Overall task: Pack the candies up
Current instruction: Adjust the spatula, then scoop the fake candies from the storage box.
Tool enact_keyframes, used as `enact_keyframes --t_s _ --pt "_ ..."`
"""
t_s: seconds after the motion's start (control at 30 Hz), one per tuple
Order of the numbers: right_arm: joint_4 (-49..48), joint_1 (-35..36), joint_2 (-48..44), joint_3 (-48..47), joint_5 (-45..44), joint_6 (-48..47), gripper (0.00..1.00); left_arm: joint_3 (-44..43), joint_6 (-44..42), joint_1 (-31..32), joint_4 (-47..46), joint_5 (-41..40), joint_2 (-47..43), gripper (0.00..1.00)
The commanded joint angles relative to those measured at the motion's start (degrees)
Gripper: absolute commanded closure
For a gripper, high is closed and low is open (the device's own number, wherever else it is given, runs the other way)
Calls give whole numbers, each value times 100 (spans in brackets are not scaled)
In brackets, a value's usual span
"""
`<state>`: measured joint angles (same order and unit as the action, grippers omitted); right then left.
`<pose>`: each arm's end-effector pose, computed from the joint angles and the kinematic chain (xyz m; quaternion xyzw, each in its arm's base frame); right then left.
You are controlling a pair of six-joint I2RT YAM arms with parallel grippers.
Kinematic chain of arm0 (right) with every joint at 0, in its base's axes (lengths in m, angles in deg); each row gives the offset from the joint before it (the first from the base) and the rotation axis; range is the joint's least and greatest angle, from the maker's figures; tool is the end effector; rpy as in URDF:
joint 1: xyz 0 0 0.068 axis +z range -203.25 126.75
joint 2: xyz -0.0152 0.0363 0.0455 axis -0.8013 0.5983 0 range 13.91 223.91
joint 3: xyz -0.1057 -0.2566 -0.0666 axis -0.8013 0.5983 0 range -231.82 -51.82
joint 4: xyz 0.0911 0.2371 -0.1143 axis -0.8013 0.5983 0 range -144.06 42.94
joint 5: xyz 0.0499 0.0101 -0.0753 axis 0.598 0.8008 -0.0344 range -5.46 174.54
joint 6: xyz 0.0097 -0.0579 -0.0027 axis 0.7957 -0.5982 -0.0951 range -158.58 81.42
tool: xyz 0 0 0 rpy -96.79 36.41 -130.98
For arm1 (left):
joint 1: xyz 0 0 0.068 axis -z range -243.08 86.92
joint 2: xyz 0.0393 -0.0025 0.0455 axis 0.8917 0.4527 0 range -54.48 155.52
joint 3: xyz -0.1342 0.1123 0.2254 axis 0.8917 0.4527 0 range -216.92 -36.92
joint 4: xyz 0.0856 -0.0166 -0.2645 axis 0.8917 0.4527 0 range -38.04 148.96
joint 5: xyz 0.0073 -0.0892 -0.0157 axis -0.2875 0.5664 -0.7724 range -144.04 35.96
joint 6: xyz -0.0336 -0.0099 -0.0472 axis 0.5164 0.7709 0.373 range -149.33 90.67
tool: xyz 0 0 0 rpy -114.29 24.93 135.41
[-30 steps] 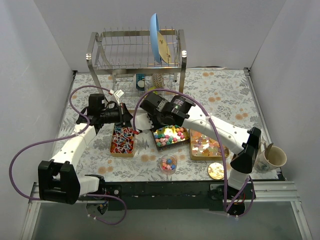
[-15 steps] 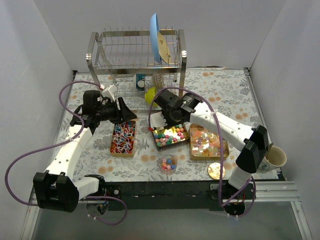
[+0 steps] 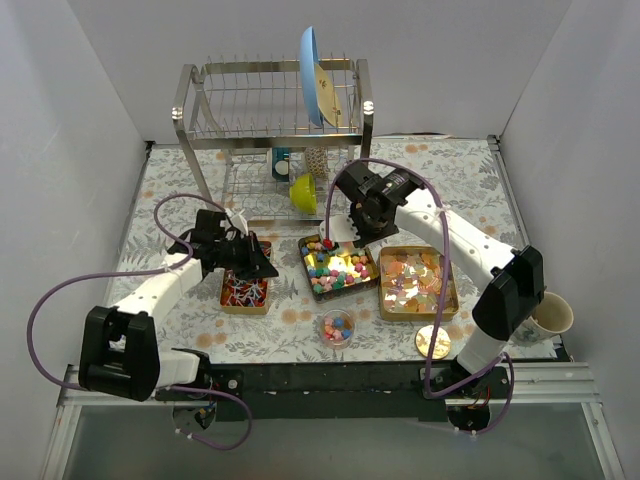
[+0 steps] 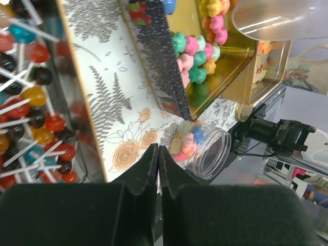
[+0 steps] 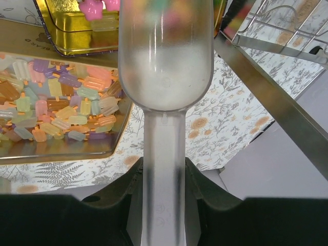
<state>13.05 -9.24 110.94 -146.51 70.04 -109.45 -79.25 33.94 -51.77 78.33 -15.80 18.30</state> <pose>0.2661 0.2423 0.3298 -0.8105 0.5443 -0.1619 0.1433 0.2440 -0.0756 0.2065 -0.3125 0.8550 -0.4132 0.0245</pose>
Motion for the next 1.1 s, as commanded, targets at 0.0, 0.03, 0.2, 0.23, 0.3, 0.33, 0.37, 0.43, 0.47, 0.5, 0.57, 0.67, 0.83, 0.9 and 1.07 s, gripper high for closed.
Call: enact_keyframes --t_s 0.0,0.03,0.2,0.23,0.3,0.33,0.37,0.43,0.47,0.5,0.57,0.67,0.83,0.9,1.07 --pt "382 -42 131 109 -246 -2036 99 145 273 257 -675 210 105 100" --pt "303 -59 140 257 -359 -2071 99 198 326 353 -755 210 184 100" --pt "136 -138 167 522 -641 -2343 99 199 397 670 -993 184 465 100" --pt "153 -147 175 548 -676 -2378 99 198 397 714 -1011 149 553 100" --pt "197 -156 175 566 -703 -2466 99 225 537 819 -1151 149 624 100" --pt "232 -156 184 610 -747 -2484 99 242 590 846 -1195 157 668 100" --pt "241 -156 184 628 -747 -2510 99 277 634 873 -1257 158 738 100" --pt "241 -156 193 724 -800 -2546 99 286 687 943 -1301 140 826 100" --pt "206 -147 193 811 -800 -2554 99 312 705 969 -1336 88 896 100" --pt "188 -147 202 856 -808 -2554 99 321 731 996 -1362 87 940 100" --pt "84 -138 219 1013 -791 -2554 99 348 854 1031 -1415 70 1063 100" --pt "-66 -86 289 1181 -817 -2528 99 322 907 1084 -1433 26 1160 100" --pt "-181 72 561 1129 -905 -2213 99 322 1021 1119 -1485 26 1327 100" --pt "-181 169 658 980 -1045 -2072 99 278 1047 1136 -1486 52 1388 100" --pt "319 266 958 40 -1177 -1746 99 93 1030 1154 -1424 44 1363 100"
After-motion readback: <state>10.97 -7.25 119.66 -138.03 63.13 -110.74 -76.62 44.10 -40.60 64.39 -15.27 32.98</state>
